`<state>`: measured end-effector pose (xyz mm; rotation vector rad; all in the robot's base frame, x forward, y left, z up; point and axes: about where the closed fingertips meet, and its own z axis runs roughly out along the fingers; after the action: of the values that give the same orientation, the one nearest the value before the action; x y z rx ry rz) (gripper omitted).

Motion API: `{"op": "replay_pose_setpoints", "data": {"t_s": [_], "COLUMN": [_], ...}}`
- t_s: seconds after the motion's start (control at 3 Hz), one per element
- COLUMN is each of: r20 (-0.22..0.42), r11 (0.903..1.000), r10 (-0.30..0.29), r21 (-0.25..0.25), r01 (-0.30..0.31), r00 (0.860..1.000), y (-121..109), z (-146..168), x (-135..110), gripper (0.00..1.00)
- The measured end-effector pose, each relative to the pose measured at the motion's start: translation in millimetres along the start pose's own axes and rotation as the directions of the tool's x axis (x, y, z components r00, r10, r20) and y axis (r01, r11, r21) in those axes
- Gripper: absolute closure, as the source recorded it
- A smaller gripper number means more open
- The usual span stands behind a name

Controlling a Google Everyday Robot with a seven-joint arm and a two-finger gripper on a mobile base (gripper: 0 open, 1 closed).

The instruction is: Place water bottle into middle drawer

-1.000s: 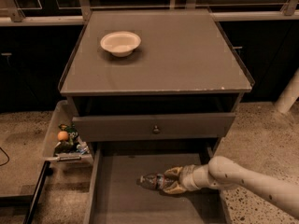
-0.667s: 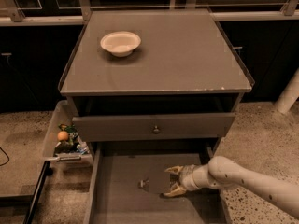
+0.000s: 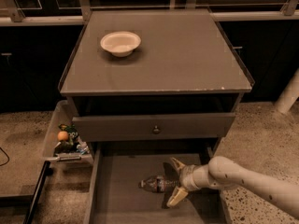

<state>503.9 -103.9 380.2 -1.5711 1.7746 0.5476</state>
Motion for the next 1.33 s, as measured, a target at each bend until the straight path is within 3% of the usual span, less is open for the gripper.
{"op": "replay_pose_setpoints", "data": {"t_s": [0.33, 1.0, 1.33], "r20": [-0.004, -0.042, -0.08], "r11": [0.9995, 0.9891, 0.9713], "r10": [0.005, -0.028, -0.083], "r21": [0.03, 0.143, 0.217], "r01": [-0.005, 0.034, 0.098], "r00": [1.0, 0.999, 0.993], "y": [-3, 0, 0], "z": [-19, -96, -152], "x": [-3, -15, -34], "gripper": [0.0, 0.0, 0.0]}}
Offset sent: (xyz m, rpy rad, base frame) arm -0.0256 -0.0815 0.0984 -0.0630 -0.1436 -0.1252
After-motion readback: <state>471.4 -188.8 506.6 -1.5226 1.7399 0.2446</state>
